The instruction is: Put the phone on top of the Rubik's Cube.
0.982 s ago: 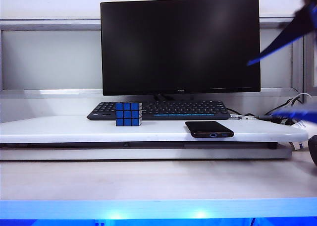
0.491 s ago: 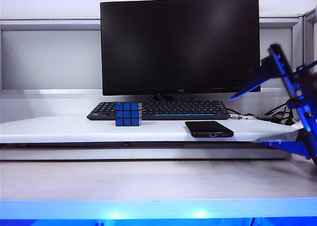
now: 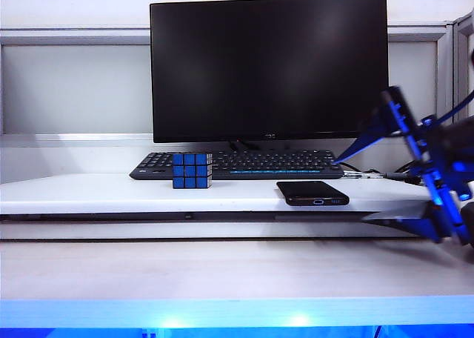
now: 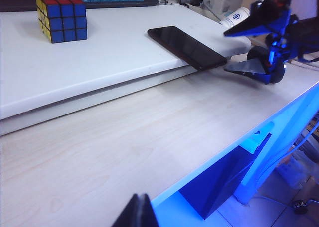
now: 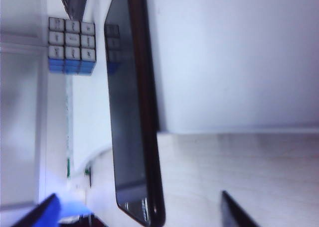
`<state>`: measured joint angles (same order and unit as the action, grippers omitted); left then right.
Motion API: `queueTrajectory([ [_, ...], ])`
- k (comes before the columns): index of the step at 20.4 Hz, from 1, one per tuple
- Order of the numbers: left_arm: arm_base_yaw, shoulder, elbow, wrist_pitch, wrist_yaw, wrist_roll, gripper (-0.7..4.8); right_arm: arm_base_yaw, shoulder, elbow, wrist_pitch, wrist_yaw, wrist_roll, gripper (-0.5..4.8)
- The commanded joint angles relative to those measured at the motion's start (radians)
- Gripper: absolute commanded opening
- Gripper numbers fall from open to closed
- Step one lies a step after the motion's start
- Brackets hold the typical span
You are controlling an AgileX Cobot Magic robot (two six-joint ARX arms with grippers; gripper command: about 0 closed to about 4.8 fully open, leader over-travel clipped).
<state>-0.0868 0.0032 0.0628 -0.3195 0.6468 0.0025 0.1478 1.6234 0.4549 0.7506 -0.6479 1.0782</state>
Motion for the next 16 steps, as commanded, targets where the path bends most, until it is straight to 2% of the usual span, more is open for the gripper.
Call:
queueTrajectory([
  [1,0.001,0.000,-0.003,-0.023,0.010,-0.003,-0.06,0.040,0.037,0.046,0.017,-0.001,-0.001,3.59],
  [7,0.001,0.000,-0.003,-0.023,0.008,-0.003,-0.06,0.086,0.088,0.075,0.016,0.051,-0.001,3.57],
  [8,0.001,0.000,-0.003,-0.023,0.008,-0.003,-0.05,0.086,0.090,0.075,0.017,0.051,-0.001,3.32],
  [9,0.001,0.000,-0.003,-0.023,0.008,-0.003,-0.05,0.086,0.090,0.075,0.017,0.052,-0.002,2.30],
  [10,0.001,0.000,-0.003,-0.023,0.008,-0.003,-0.05,0.086,0.090,0.075,0.018,0.052,-0.002,1.60],
  [11,0.001,0.000,-0.003,-0.023,0.008,-0.003,-0.05,0.086,0.090,0.075,0.018,0.055,-0.002,1.34],
  [14,0.001,0.000,-0.003,-0.023,0.007,-0.003,-0.06,0.086,0.090,0.075,0.018,0.066,-0.002,1.31],
  [16,0.001,0.000,-0.003,-0.023,0.007,-0.003,-0.05,0.086,0.090,0.075,0.019,0.070,-0.002,0.30],
])
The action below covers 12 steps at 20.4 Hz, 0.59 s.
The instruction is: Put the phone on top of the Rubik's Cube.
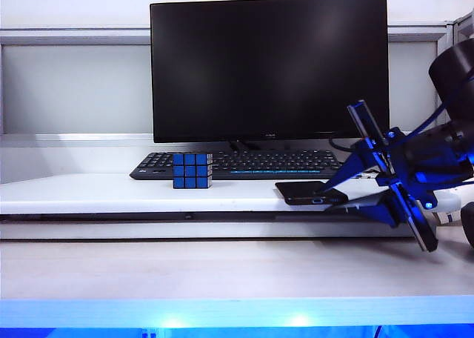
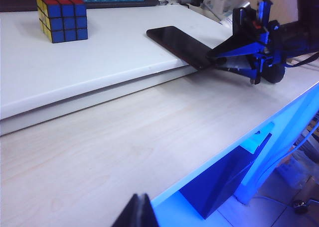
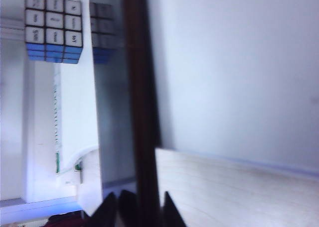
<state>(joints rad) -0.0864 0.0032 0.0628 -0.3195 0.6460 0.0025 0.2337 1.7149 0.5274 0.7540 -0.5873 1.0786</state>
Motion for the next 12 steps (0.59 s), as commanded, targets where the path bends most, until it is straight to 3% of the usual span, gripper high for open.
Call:
queueTrajectory([
  [1,0.001,0.000,-0.003,-0.023,0.008,-0.003,-0.06,0.000,-0.002,0.002,0.028,0.009,-0.003,0.07],
  [12,0.000,0.000,-0.003,-0.023,0.005,-0.003,-0.05,0.000,-0.002,0.003,0.172,0.000,0.005,-0.08],
])
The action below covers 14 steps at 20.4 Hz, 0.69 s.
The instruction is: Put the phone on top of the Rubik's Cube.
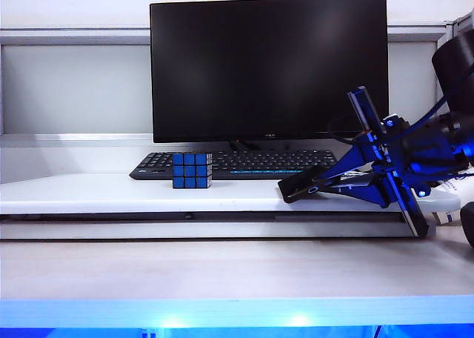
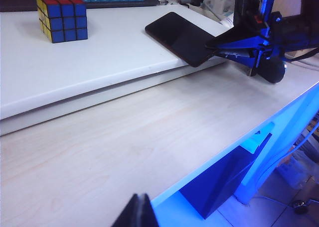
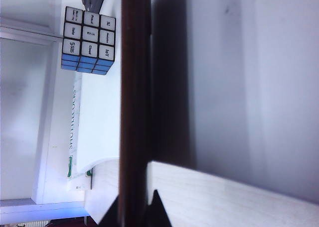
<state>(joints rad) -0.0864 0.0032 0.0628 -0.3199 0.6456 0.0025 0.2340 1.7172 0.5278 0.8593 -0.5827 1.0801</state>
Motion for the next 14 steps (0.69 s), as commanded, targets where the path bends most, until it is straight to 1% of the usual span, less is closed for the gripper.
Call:
queueTrajectory([
  [1,0.000,0.000,-0.003,-0.023,0.006,-0.003,-0.06,0.000,-0.005,0.003,0.092,-0.014,0.024,-0.08],
  [4,0.000,0.000,-0.003,-0.023,0.006,-0.003,-0.06,0.000,-0.005,0.014,0.154,-0.026,0.067,-0.08],
  [10,0.000,0.000,-0.003,-0.023,0.006,-0.003,-0.06,0.009,-0.005,0.102,0.160,-0.048,0.101,-0.08],
  [14,0.000,0.000,-0.003,-0.023,0.006,-0.003,-0.05,0.039,-0.005,0.185,0.153,-0.045,0.103,-0.08],
])
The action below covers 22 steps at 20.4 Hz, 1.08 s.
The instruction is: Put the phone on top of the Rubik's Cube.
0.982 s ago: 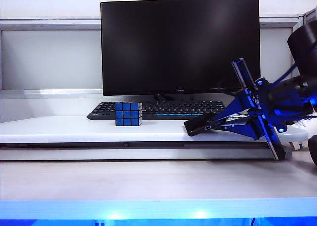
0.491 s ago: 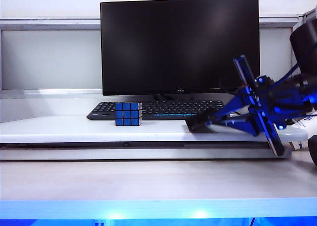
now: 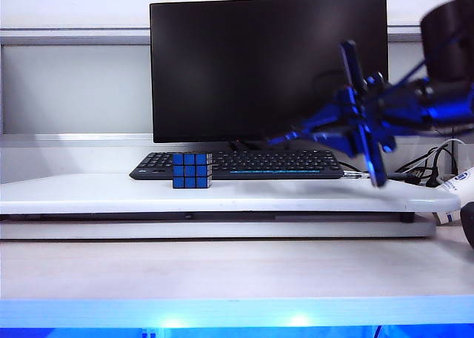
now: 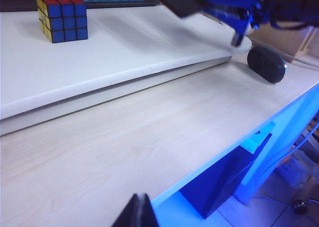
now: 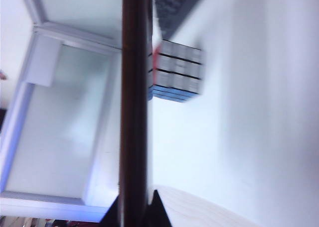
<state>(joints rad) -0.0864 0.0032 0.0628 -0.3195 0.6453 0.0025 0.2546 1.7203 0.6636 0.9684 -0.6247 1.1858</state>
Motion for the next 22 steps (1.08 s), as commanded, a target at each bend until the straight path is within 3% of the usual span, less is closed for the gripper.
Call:
queueTrajectory([
  [1,0.000,0.000,-0.003,-0.023,0.006,-0.003,-0.05,0.034,-0.008,0.084,0.023,0.001,-0.003,-0.08],
  [8,0.001,0.000,-0.003,-0.023,0.006,-0.003,-0.05,0.066,-0.007,0.241,-0.113,0.010,-0.014,-0.08],
  [13,0.001,0.000,-0.003,-0.023,0.006,-0.003,-0.05,0.108,0.002,0.290,-0.181,0.077,-0.040,-0.08],
  [22,0.000,0.000,-0.003,-0.023,0.006,-0.003,-0.05,0.190,0.221,0.488,-0.198,0.090,-0.032,-0.08],
])
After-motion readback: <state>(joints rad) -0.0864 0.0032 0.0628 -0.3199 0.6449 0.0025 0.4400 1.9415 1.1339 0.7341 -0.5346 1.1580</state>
